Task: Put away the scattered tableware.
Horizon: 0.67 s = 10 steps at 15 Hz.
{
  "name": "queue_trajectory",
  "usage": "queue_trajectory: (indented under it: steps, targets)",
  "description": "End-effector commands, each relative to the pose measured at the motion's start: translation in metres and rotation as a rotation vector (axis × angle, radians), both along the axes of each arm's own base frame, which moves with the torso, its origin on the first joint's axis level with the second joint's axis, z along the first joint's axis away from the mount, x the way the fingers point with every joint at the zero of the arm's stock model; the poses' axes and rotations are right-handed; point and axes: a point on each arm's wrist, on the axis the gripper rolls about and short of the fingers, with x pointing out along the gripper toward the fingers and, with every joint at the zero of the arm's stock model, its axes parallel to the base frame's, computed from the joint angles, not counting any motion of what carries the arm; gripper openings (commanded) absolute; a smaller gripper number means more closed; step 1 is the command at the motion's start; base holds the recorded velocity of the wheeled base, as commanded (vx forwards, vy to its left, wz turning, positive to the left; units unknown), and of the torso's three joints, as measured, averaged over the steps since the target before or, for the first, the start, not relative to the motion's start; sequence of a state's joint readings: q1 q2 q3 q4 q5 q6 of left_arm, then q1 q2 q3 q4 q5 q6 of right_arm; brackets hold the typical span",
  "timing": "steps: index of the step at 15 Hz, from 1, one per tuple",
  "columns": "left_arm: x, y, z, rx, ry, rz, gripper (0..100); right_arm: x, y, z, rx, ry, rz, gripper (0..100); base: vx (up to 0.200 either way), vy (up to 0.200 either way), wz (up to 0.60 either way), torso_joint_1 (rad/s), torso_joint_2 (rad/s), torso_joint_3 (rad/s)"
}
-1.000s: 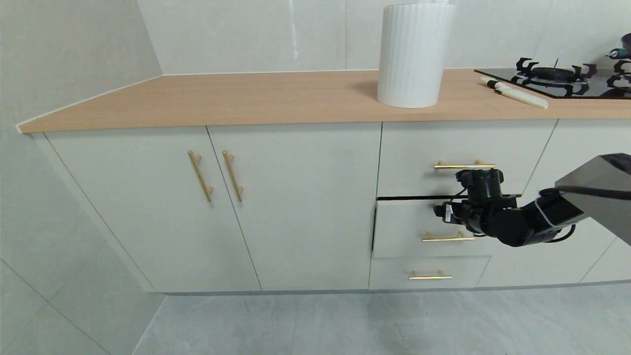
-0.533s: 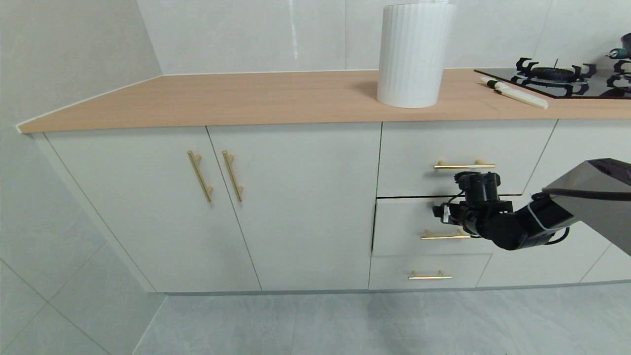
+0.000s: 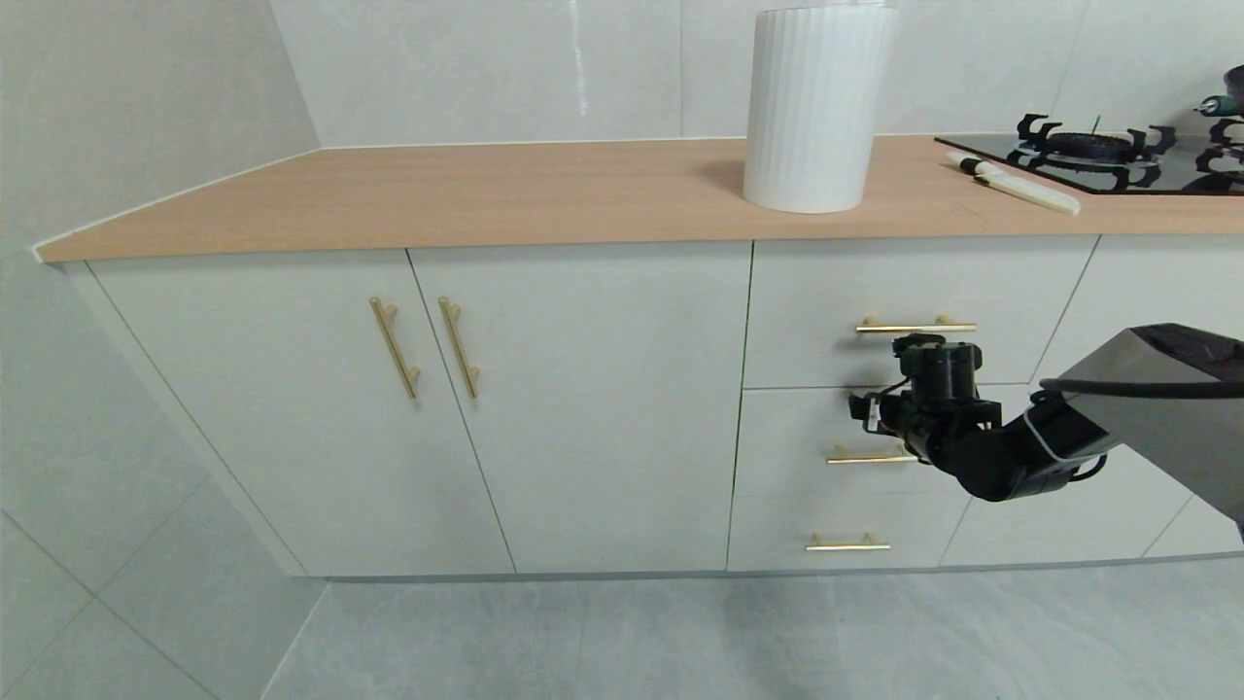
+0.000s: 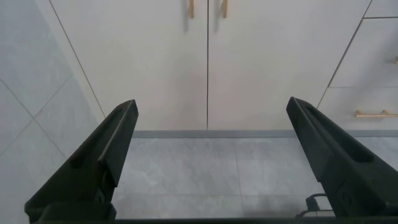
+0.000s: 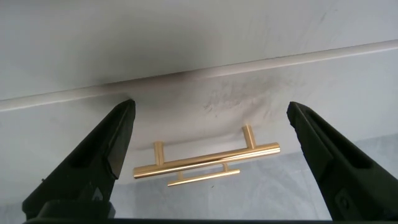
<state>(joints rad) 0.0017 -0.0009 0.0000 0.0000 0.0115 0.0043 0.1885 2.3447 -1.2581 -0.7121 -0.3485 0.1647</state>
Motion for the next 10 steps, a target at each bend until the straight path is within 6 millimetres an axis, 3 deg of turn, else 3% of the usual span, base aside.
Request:
queue_trajectory:
  steps: [1, 4, 7, 9, 10]
  targets:
    - [0.0, 0.0, 0.0, 0.0, 0.001, 0.001, 100, -0.003, 0.0, 0.003, 0.001, -0.002, 0.0, 100, 0.0, 0.0, 0.0, 0.0, 0.0, 0.0]
    - [0.0, 0.0, 0.0, 0.0, 0.001, 0.001, 100, -0.042, -0.005, 0.047, 0.009, -0.036, 0.009, 100, 0.0, 0.0, 0.0, 0.0, 0.0, 0.0]
    - [0.0, 0.0, 0.0, 0.0, 0.001, 0.001, 100, -0.114, -0.014, 0.107, 0.027, -0.125, 0.023, 100, 0.0, 0.0, 0.0, 0.0, 0.0, 0.0]
    - [0.0, 0.0, 0.0, 0.0, 0.001, 0.001, 100, -0.173, -0.024, 0.151, 0.03, -0.246, 0.035, 100, 0.0, 0.0, 0.0, 0.0, 0.0, 0.0]
    - [0.0, 0.0, 0.0, 0.0, 0.001, 0.001, 100, -0.196, -0.029, 0.164, 0.023, -0.29, 0.036, 100, 0.0, 0.0, 0.0, 0.0, 0.0, 0.0]
